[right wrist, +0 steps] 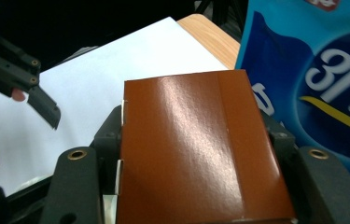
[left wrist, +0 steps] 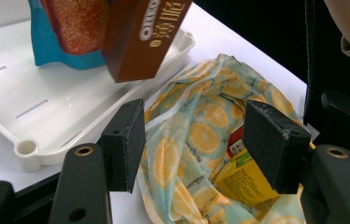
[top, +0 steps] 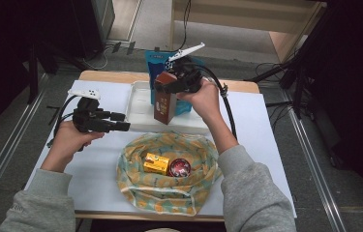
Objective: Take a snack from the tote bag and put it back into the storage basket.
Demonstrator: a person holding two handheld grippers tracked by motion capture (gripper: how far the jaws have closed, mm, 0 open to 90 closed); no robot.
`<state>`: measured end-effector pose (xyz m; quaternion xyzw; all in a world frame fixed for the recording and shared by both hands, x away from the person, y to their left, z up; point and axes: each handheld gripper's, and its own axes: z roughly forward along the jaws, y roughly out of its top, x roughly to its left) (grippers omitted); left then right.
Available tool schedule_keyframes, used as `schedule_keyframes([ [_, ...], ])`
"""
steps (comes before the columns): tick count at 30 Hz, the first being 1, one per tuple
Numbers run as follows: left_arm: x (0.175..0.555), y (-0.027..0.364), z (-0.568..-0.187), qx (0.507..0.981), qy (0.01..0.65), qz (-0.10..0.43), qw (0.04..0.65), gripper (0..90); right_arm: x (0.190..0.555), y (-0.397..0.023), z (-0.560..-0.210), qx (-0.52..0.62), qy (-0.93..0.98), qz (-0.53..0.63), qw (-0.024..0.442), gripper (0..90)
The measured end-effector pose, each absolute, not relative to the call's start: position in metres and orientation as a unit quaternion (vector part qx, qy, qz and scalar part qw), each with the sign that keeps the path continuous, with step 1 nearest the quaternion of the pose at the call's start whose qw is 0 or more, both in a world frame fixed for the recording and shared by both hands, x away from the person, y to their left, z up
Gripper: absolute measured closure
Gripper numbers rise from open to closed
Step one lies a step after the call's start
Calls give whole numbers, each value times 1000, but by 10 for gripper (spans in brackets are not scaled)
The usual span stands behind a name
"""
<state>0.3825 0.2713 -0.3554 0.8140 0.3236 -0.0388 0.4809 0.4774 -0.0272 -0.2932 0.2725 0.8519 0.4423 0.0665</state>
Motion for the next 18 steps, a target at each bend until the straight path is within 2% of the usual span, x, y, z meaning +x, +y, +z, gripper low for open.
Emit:
schedule_keyframes([
  [18, 384, 271, -358, 815, 325, -43, 477, 399, 487, -1, -313, 279, 847, 447, 67, 424],
])
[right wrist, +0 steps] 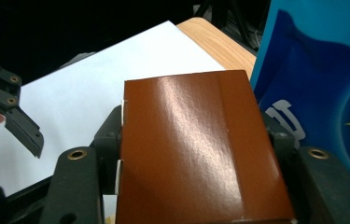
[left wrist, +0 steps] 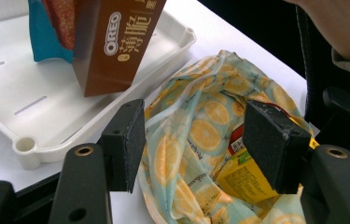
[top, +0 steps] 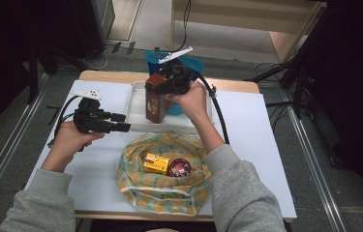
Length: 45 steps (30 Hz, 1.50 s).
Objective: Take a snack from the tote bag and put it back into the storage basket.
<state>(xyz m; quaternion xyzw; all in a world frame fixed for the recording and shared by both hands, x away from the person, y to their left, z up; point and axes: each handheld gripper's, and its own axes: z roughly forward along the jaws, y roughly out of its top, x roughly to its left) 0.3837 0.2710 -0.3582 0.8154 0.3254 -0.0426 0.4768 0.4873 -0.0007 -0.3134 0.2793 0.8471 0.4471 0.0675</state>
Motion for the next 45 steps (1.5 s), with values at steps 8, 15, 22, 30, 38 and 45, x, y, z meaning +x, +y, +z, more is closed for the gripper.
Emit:
schedule_keyframes([
  [8, 384, 272, -358, 815, 325, -43, 478, 399, 484, 2, -328, 277, 853, 437, 73, 424],
  [15, 384, 272, -358, 814, 326, -43, 478, 399, 480, -4, -335, 275, 851, 441, 73, 424],
  [22, 384, 272, -358, 814, 326, -44, 478, 398, 473, -12, -337, 269, 850, 447, 79, 424],
  [30, 384, 277, -357, 810, 327, -40, 485, 394, 469, -30, -339, 270, 848, 449, 83, 430],
  [38, 384, 278, -357, 810, 329, -39, 484, 394, 464, -48, -343, 275, 844, 453, 79, 432],
  [45, 384, 276, -359, 812, 328, -40, 480, 394, 459, -61, -348, 276, 841, 458, 78, 433],
])
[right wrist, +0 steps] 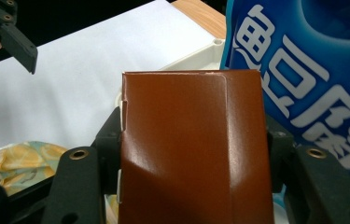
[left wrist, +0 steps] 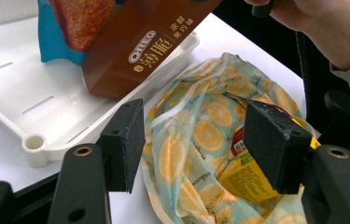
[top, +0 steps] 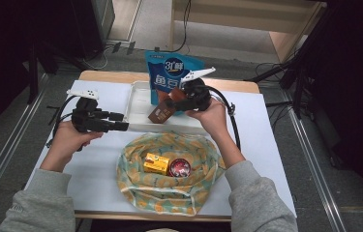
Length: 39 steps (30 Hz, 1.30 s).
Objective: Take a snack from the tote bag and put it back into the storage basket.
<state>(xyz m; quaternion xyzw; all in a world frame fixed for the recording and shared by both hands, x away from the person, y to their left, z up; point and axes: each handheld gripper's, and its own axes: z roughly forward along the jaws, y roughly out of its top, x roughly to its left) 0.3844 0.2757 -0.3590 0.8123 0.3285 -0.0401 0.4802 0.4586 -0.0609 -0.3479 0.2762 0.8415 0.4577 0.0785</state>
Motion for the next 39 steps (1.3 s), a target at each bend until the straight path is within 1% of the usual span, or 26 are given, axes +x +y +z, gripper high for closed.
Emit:
schedule_keyframes([
  [19, 384, 275, -360, 813, 328, -41, 479, 394, 454, -88, -365, 275, 848, 450, 57, 433],
  [39, 385, 274, -361, 815, 328, -41, 477, 393, 459, -91, -393, 281, 853, 438, 26, 432],
])
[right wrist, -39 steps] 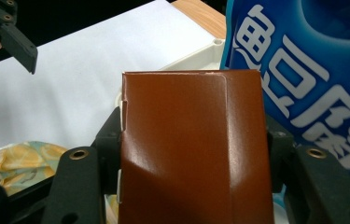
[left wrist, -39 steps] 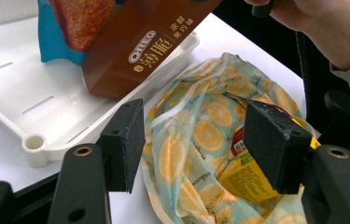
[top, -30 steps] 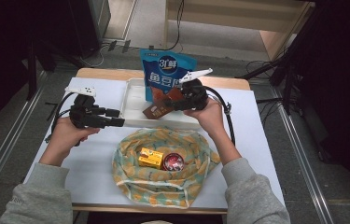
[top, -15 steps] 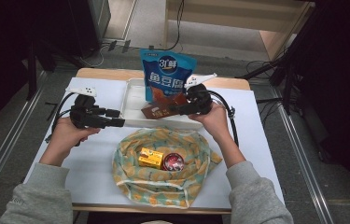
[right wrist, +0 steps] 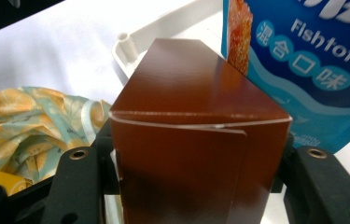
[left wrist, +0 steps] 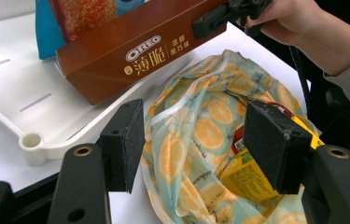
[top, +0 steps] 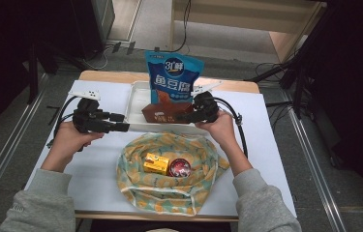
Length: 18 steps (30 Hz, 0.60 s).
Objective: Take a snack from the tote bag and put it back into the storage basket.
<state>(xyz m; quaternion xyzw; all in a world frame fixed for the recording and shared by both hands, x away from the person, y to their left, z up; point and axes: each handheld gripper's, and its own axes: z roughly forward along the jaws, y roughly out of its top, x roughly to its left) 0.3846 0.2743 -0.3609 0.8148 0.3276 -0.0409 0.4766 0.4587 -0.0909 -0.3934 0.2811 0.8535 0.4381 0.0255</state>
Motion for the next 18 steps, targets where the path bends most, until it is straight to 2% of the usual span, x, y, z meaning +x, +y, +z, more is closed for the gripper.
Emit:
schedule_keyframes([
  [18, 385, 275, -361, 815, 328, -42, 476, 392, 462, -90, -410, 274, 859, 432, 17, 428],
])
